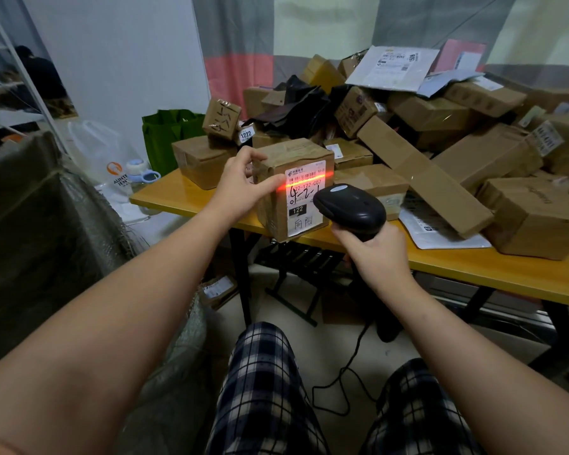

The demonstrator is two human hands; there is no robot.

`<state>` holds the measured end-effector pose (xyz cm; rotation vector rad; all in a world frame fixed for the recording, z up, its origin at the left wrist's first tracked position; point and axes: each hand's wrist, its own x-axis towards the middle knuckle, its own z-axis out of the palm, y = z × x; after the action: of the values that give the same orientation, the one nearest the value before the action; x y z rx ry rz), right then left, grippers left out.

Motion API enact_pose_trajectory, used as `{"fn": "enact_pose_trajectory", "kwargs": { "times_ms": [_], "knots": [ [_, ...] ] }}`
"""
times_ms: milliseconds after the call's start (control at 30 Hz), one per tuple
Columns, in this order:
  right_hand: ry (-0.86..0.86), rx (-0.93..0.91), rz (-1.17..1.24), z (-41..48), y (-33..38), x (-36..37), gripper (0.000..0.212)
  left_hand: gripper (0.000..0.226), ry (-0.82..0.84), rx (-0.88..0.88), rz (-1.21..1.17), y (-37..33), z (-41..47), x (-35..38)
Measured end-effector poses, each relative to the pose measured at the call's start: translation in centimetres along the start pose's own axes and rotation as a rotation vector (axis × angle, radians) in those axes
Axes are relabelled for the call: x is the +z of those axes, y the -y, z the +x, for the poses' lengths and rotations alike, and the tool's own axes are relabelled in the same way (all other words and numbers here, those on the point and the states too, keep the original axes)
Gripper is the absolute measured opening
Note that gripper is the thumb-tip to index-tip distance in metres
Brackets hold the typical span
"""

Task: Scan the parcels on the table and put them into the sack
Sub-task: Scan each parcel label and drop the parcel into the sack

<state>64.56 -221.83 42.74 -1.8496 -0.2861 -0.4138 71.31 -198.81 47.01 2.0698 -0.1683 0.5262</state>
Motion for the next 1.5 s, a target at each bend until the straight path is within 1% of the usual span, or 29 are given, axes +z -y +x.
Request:
{"fn": "enact_pose_trajectory", "kwargs": {
  "times_ms": [233, 367, 500, 567, 600, 667, 733, 767, 833, 900, 1000, 1067, 1133, 1233, 1300, 1367, 1433, 1500],
  "knots": [
    [0.018, -0.009, 0.0, -0.5, -0.2, -0.5, 0.009, 0.043, 0.006, -0.011, 0.0, 0.2, 0.2, 0.2],
    [-0.012, -0.028, 0.039, -0.7, -0.1, -0.5, 0.015, 0.041, 0.005, -0.008, -0.006, 0.2, 0.3, 0.2],
    [-0.036, -0.02, 0.025, -0.8, -0.1, -0.5, 0.008, 0.041, -0.002, 0.0, -0.025, 0.2, 0.3, 0.2],
    [-0.029, -0.012, 0.044, -0.8, 0.0, -0.5, 0.009, 0.042, -0.002, 0.004, -0.028, 0.3, 0.3, 0.2],
    [-0.024, -0.003, 0.069, -0.9, 0.1, -0.5, 0.012, 0.045, 0.007, 0.003, -0.029, 0.4, 0.3, 0.3],
    [-0.011, 0.006, 0.107, -0.9, 0.2, -0.5, 0.017, 0.058, 0.055, -0.005, -0.021, 1.0, 0.2, 0.5],
    [0.014, 0.002, 0.11, -0.8, 0.1, -0.5, 0.018, 0.072, 0.119, -0.013, -0.008, 1.4, -0.1, 0.7],
    [0.027, 0.0, 0.108, -0.8, 0.1, -0.4, 0.018, 0.075, 0.139, -0.011, -0.005, 1.5, -0.3, 0.7],
    [0.057, 0.003, 0.106, -0.6, 0.1, -0.1, 0.018, 0.077, 0.124, 0.007, 0.007, 1.4, -0.9, 0.4],
    [0.092, 0.002, 0.127, -0.3, 0.3, 0.5, 0.021, 0.077, 0.058, 0.036, 0.009, 1.4, -2.0, -0.2],
    [0.176, -0.029, 0.199, -0.2, 0.7, 2.4, 0.02, 0.076, -0.055, 0.016, -0.044, 2.6, -5.5, -2.0],
    [0.271, -0.043, 0.274, -0.7, 0.8, 4.4, 0.026, 0.076, -0.124, -0.011, -0.059, 3.7, -8.2, -4.2],
    [0.37, -0.04, 0.295, -1.5, 0.3, 7.0, 0.032, 0.079, -0.222, -0.042, -0.011, 4.8, -10.9, -6.8],
    [0.544, -0.005, 0.219, -2.7, -0.6, 11.4, 0.035, 0.083, -0.377, -0.138, 0.096, 7.4, -14.9, -10.6],
    [0.664, 0.029, 0.138, -3.3, -1.4, 14.4, 0.036, 0.083, -0.419, -0.251, 0.193, 9.7, -17.5, -12.6],
    [0.76, 0.045, 0.022, -3.9, -2.2, 17.3, 0.029, 0.084, -0.462, -0.397, 0.276, 12.1, -20.2, -14.1],
    [0.821, 0.018, -0.078, -4.4, -3.1, 19.9, 0.023, 0.086, -0.506, -0.507, 0.337, 14.3, -22.6, -15.2],
    [0.875, 0.011, -0.123, -4.9, -3.9, 22.2, 0.024, 0.086, -0.519, -0.577, 0.395, 16.4, -24.3, -16.1]
  ]
}}
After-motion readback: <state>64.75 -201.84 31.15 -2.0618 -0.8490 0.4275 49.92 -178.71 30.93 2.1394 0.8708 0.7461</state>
